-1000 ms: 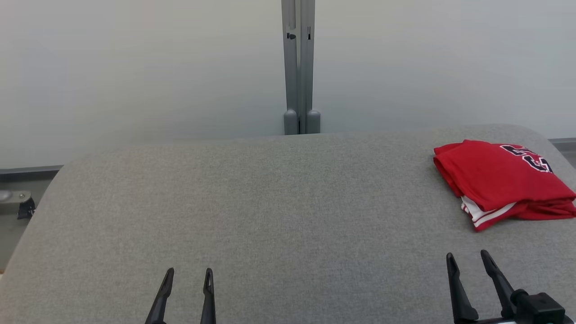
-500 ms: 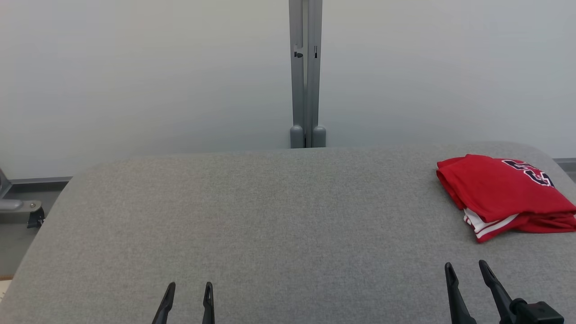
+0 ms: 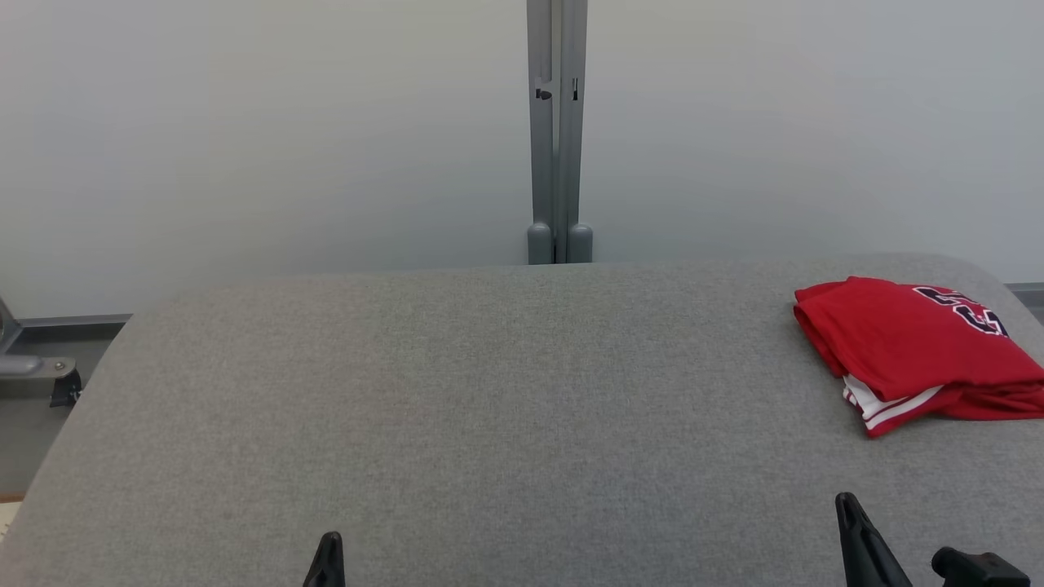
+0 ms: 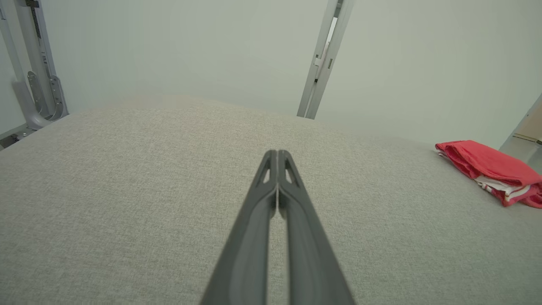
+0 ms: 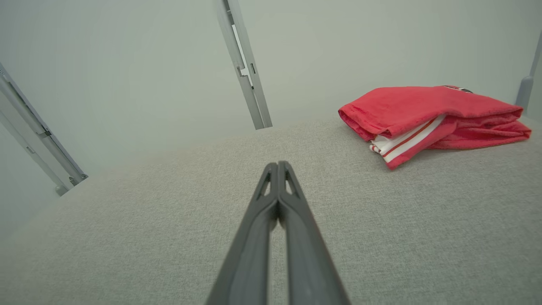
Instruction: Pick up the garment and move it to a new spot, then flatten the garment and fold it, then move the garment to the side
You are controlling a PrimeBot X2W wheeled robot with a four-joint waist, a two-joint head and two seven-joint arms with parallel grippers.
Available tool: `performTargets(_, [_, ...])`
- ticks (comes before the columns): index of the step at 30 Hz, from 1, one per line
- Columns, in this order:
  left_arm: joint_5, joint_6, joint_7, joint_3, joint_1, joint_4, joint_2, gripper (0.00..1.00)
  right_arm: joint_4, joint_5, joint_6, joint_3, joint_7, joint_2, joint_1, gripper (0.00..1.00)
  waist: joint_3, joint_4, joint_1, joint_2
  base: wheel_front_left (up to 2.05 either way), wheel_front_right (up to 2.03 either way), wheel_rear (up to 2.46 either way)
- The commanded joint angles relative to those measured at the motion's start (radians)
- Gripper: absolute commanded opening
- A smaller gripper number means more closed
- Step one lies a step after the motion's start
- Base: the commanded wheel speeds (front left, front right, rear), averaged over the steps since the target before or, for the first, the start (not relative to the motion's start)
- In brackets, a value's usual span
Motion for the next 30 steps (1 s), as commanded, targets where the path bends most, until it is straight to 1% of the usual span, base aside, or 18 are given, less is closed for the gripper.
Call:
performTargets(1, [-0.052, -0.007, 0.008, 0.012, -0.042, -0.009, 0.008, 0.00, -0.009, 0.050, 0.000, -0.008, 0.011, -0.004, -0.040, 0.00, 0.004, -0.001, 0.0000, 0.0000, 0.00, 0.00, 0.00])
performTargets(15, [-0.303, -0.035, 0.058, 0.049, -0.114, 0.030, 0.020, 0.00, 0.021, 0.288, 0.000, -0.028, 0.073, -0.002, -0.107, 0.00, 0.028, -0.008, 0.0000, 0.0000, 0.00, 0.00, 0.00])
performTargets(30, [-0.528, -0.057, 0.107, 0.087, -0.176, 0.058, 0.027, 0.00, 0.049, 0.505, 0.000, -0.047, 0.130, 0.000, -0.168, 0.00, 0.055, -0.015, 0.0000, 0.0000, 0.00, 0.00, 0.00])
